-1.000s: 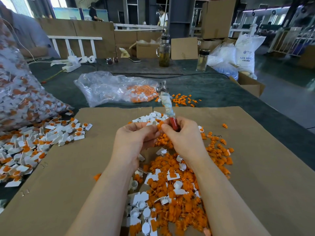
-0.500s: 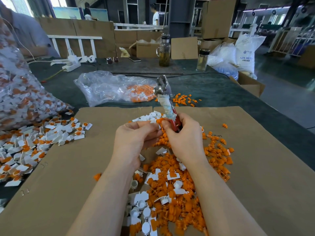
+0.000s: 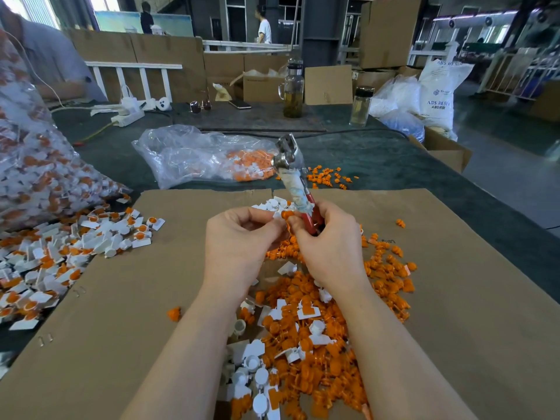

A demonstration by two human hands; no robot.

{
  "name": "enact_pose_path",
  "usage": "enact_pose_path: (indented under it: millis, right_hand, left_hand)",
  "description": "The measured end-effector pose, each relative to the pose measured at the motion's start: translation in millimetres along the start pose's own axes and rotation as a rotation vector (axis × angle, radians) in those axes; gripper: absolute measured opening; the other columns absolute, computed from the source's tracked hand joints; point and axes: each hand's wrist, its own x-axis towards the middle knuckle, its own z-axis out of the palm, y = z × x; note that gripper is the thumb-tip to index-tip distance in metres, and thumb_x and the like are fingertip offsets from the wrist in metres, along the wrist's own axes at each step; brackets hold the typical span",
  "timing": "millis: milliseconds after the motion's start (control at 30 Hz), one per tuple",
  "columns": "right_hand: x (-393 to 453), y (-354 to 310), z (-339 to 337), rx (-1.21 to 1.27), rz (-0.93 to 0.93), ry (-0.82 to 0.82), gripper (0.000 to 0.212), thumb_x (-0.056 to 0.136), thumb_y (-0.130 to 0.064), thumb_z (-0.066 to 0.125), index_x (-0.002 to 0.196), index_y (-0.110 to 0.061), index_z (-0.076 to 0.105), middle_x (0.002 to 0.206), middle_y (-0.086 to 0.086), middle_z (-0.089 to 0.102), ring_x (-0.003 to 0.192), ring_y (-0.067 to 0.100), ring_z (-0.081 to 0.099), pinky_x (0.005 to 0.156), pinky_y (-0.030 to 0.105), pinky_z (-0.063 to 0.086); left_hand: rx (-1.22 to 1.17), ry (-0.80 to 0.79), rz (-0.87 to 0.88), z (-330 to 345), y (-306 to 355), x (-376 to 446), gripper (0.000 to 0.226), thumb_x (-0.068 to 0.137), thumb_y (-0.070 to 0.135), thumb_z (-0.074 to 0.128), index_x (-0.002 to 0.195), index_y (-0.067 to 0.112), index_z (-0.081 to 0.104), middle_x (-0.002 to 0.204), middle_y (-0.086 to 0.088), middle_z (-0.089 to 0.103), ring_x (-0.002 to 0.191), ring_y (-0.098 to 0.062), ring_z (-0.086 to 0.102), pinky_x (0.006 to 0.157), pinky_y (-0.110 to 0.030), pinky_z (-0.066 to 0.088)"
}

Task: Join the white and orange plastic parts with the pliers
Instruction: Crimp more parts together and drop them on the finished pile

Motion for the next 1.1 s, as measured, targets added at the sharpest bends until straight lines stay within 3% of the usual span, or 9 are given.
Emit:
enact_pose_path:
  millis: [133,333,500,733,800,867,1000,1100]
  right_hand:
    - [0.3,0.7,0.0,-0.028,-0.003,0.006,0.014,0.088,-0.031,0.068,0.098,-0.022,0.065,0.077,-0.016,0.062,0.072,0.002,0.060,0.061,0.016,0.044]
    - [0.7,-0.6,0.4,-0.020,-0.020,0.002,0.020,0.088,-0.031,0.069,0.103,-0.018,0.067,0.083,-0.011,0.066,0.076,0.005,0.061,0.063,0.021,0.049]
    - [1.1,-0.5,-0.1,-0.044,-0.039,-0.006,0.012,0.088,-0.031,0.069,0.085,-0.026,0.058,0.065,-0.020,0.050,0.060,-0.002,0.048,0.054,0.012,0.030]
    - [2.6,-1.9,-3.9,-0.014,-0.050,-0.128,0.007,0.088,-0.023,0.065,0.095,-0.022,0.067,0.069,-0.016,0.058,0.064,0.002,0.054,0.057,0.017,0.036]
    - [2.4,-3.0,-7.1,0.034,-0.024,-0.192,0.007,0.088,-0.021,0.065,0.094,-0.020,0.068,0.072,-0.010,0.062,0.066,0.006,0.057,0.057,0.024,0.044]
    - [2.7,-3.0,-12.7,0.136,0.044,-0.263,0.010,0.088,-0.019,0.066,0.097,-0.020,0.069,0.082,-0.002,0.068,0.075,0.013,0.063,0.066,0.031,0.054]
    - [5.0,4.7,-28.3,0.242,0.154,-0.388,0.015,0.087,-0.014,0.066,0.093,-0.027,0.069,0.087,-0.007,0.066,0.075,-0.005,0.062,0.058,0.006,0.044]
    - [6.1,8.0,-37.6,0.211,0.188,-0.503,0.015,0.087,-0.011,0.066,0.096,-0.022,0.069,0.093,-0.002,0.068,0.071,-0.008,0.061,0.054,0.004,0.041]
  left_hand:
    - [0.099,0.017,0.051,0.2,-0.7,0.4,0.014,0.076,0.014,0.083,0.072,0.022,0.073,0.070,-0.001,0.075,0.073,-0.021,0.074,0.074,-0.043,0.062]
    - [0.147,0.022,0.071,0.6,0.5,-0.5,0.012,0.076,0.019,0.083,0.070,0.025,0.075,0.068,0.005,0.074,0.070,-0.016,0.073,0.073,-0.043,0.062]
    - [0.143,0.024,0.072,1.6,-0.2,-0.4,0.013,0.075,0.016,0.083,0.069,0.023,0.074,0.068,0.003,0.074,0.071,-0.020,0.073,0.074,-0.047,0.062]
    - [0.188,0.094,0.060,1.4,-2.8,1.2,0.017,0.074,0.030,0.085,0.066,0.024,0.070,0.065,0.004,0.071,0.068,-0.019,0.071,0.071,-0.045,0.061]
    - [0.205,0.099,0.068,-0.2,-3.6,2.0,0.015,0.079,0.028,0.082,0.069,0.023,0.070,0.066,0.002,0.072,0.069,-0.019,0.071,0.071,-0.045,0.061]
    - [0.180,0.095,0.066,-2.1,-3.6,3.2,0.012,0.082,0.023,0.080,0.074,0.021,0.070,0.069,0.000,0.073,0.070,-0.018,0.073,0.072,-0.042,0.062]
    - [0.036,0.077,0.052,-5.1,-2.5,4.8,0.007,0.084,0.011,0.077,0.082,0.011,0.070,0.068,0.000,0.073,0.064,-0.009,0.072,0.060,-0.019,0.057]
    - [-0.086,0.061,0.059,-9.0,-1.4,5.5,0.005,0.085,0.006,0.074,0.086,0.004,0.069,0.070,-0.004,0.073,0.063,-0.009,0.072,0.059,-0.014,0.053]
